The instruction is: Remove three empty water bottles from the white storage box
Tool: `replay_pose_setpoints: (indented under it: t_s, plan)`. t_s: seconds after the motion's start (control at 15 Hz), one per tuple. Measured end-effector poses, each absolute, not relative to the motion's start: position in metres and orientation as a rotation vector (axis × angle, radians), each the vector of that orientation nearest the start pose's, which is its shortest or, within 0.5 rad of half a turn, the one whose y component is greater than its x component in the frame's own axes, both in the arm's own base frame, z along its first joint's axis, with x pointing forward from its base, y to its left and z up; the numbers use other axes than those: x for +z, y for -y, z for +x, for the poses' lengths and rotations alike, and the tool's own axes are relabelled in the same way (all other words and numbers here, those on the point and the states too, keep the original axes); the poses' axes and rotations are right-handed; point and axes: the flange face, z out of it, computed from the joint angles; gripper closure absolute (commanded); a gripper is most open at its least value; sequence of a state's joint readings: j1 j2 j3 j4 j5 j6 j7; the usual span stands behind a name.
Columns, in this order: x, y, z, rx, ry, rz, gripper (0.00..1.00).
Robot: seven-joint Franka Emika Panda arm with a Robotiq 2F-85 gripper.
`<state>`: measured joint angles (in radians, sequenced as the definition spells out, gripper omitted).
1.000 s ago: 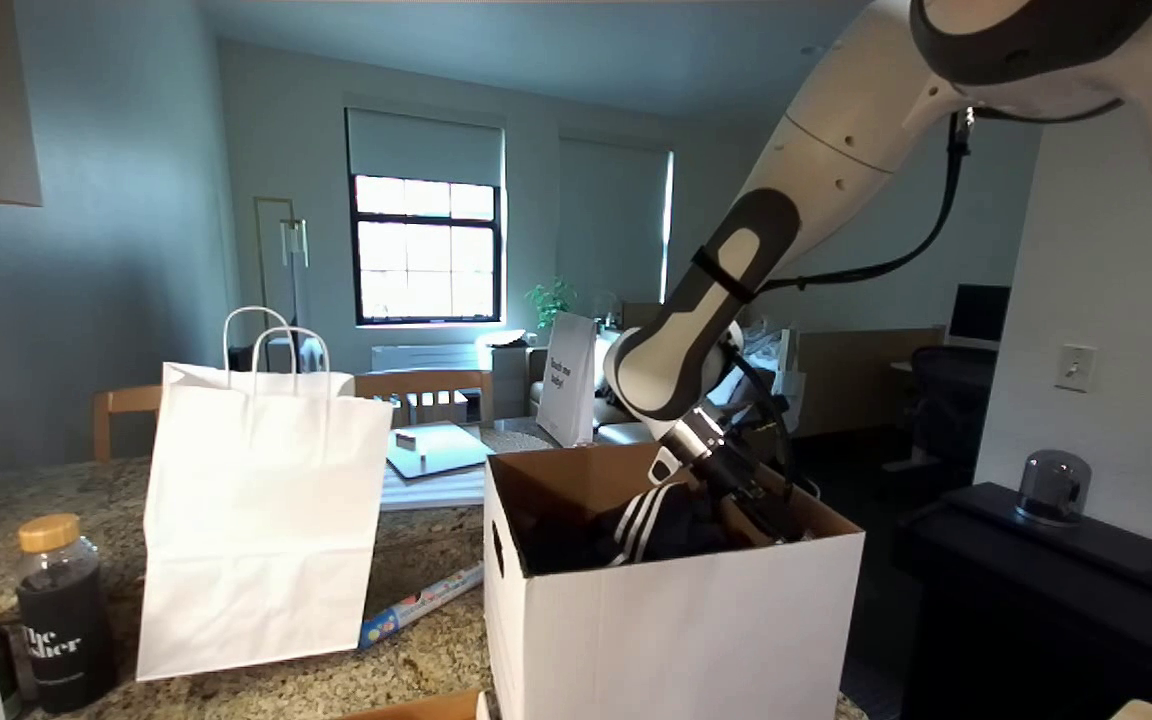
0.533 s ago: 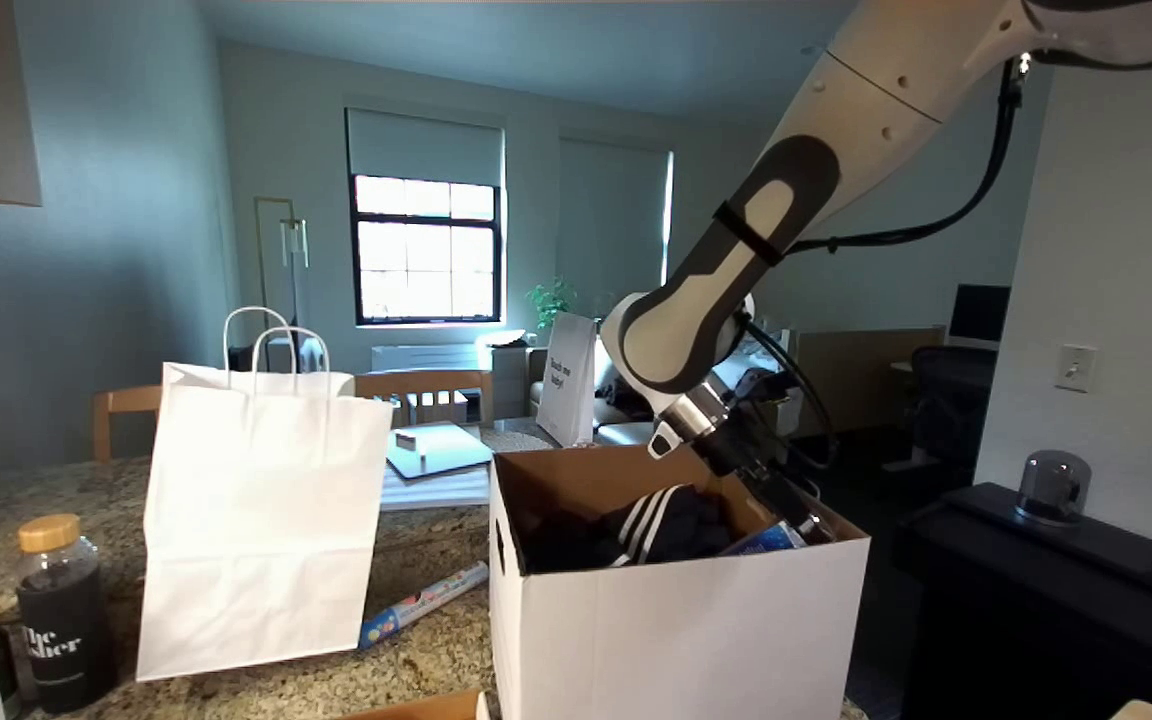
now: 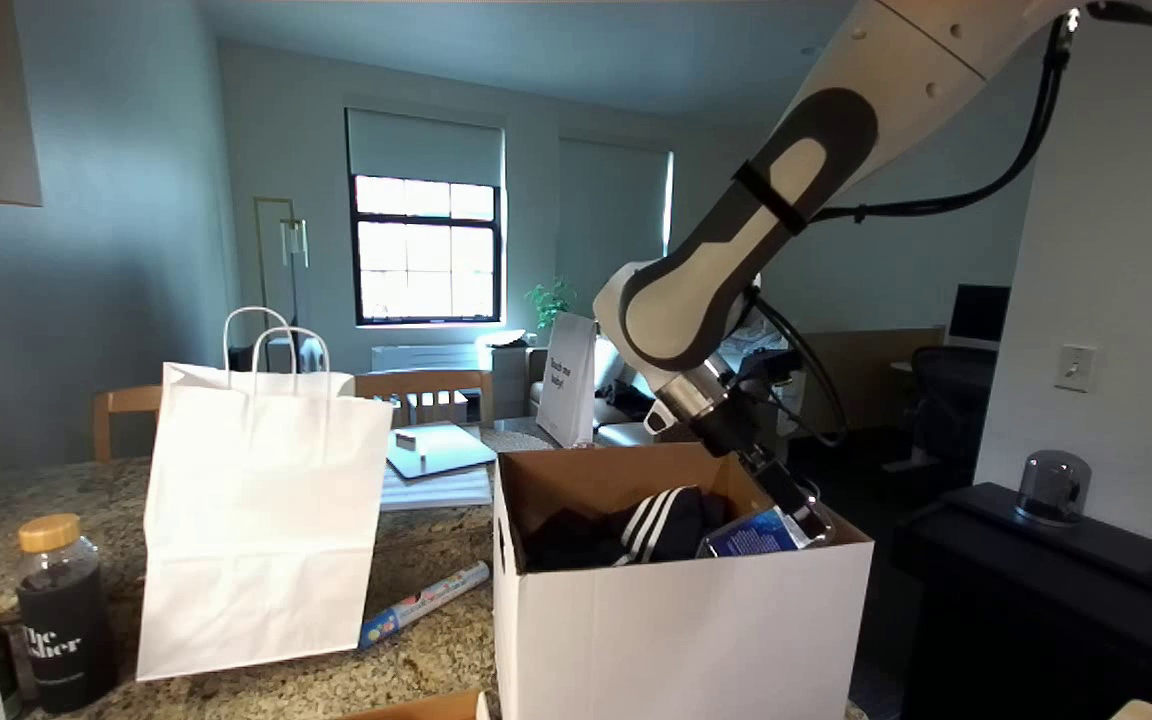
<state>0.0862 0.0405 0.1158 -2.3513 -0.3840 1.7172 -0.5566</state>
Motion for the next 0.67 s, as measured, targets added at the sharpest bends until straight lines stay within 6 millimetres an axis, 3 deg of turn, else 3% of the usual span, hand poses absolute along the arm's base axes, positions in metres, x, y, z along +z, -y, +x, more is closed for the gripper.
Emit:
replay_pose_setpoints:
  t_s: [0.33, 0.67]
  plan:
    - [0.338, -0.058, 0.423, 1.018, 1.312, -2.983, 0.56]
    - [0.422, -0.066, 0.425, 0.655, 1.135, -3.11, 0.56]
